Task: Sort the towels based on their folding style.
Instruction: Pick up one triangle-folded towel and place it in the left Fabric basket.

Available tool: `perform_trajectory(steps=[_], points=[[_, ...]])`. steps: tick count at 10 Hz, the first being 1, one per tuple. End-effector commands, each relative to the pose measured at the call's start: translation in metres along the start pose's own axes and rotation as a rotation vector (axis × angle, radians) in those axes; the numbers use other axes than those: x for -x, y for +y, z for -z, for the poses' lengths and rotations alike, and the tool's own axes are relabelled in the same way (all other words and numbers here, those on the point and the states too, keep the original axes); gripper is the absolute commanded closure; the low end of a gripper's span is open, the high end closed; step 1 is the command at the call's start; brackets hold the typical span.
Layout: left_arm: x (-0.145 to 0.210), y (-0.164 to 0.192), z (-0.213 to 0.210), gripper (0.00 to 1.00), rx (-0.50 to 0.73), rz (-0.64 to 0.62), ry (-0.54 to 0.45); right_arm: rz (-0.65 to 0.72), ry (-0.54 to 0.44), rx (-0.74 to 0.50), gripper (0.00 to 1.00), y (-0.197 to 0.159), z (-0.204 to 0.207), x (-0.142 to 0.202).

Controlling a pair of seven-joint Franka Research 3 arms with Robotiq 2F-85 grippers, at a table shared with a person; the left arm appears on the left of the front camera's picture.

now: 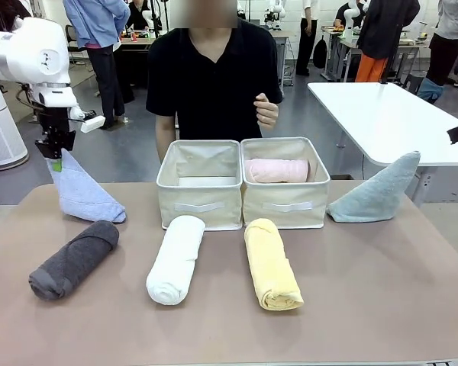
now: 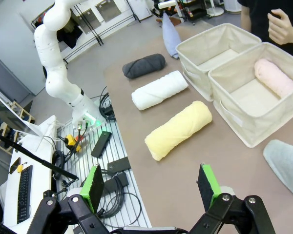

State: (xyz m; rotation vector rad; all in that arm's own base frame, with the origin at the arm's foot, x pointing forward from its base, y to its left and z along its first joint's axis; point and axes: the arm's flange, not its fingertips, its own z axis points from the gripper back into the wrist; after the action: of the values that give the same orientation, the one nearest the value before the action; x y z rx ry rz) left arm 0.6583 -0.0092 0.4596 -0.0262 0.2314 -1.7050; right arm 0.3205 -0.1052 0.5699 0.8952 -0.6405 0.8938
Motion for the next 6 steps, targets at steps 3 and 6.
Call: perform_trajectory(steps=[3,6], points=[[0.020,-0.080,-0.109,1.00,0.033,-0.021,0.051,-0.005,-0.006,-0.008,0.00,0.000,0.000,0.000],[0.036,-0.127,-0.166,1.00,-0.093,-0.189,-0.006,-0.005,-0.006,-0.008,0.00,0.000,0.000,0.000]])
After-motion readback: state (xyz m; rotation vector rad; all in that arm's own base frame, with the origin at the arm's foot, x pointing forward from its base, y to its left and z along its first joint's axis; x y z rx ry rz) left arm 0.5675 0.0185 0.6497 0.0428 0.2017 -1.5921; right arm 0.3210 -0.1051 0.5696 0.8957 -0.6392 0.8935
